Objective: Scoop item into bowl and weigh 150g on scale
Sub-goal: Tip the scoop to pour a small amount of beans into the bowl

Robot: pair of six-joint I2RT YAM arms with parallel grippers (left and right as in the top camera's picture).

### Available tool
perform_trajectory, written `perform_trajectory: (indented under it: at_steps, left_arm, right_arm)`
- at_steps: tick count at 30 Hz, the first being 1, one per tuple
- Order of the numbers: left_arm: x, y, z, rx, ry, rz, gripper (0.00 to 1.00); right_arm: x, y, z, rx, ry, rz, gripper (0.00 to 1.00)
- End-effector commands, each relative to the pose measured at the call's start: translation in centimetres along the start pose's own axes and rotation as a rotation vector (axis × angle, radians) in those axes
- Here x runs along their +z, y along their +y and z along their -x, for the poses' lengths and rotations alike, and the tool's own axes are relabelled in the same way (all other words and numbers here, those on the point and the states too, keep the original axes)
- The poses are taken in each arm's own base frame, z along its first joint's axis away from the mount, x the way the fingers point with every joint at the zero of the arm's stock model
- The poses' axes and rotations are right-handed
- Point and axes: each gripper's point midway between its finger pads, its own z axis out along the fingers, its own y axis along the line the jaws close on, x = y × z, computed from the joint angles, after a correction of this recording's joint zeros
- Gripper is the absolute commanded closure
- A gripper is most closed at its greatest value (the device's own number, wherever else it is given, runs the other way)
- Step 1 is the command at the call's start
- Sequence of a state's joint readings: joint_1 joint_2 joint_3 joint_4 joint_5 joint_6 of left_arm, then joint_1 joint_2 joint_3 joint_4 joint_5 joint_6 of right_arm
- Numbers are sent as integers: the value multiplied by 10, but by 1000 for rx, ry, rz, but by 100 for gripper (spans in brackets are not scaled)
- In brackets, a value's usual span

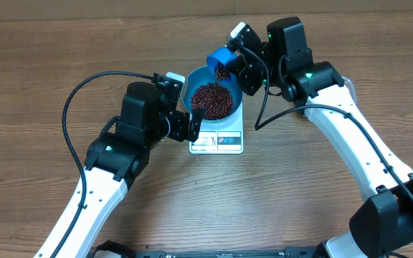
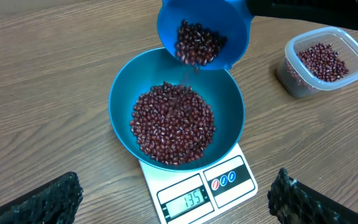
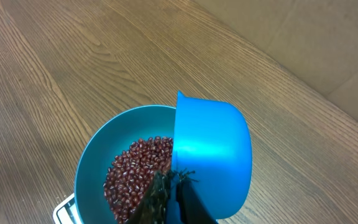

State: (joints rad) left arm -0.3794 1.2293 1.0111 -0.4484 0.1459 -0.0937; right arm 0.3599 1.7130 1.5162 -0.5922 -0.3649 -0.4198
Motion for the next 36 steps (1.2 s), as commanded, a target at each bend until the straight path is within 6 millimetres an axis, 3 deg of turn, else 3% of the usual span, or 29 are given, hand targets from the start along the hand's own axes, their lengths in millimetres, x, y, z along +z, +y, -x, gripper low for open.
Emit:
perform_trajectory:
  at_steps: [1,26,36]
  left_arm:
    - [-3,-3,10,34,-21,-10,0]
    - [-3,-3,10,34,-20,-10,1]
    - [-3,-3,10,34,-21,-10,1]
  right_arm:
    - [-12,-2,17,-23,-45,-19,96]
    - [-12,-1,14,-14,-33,-15,96]
    - [-12,-1,15,143,-35,-9,96]
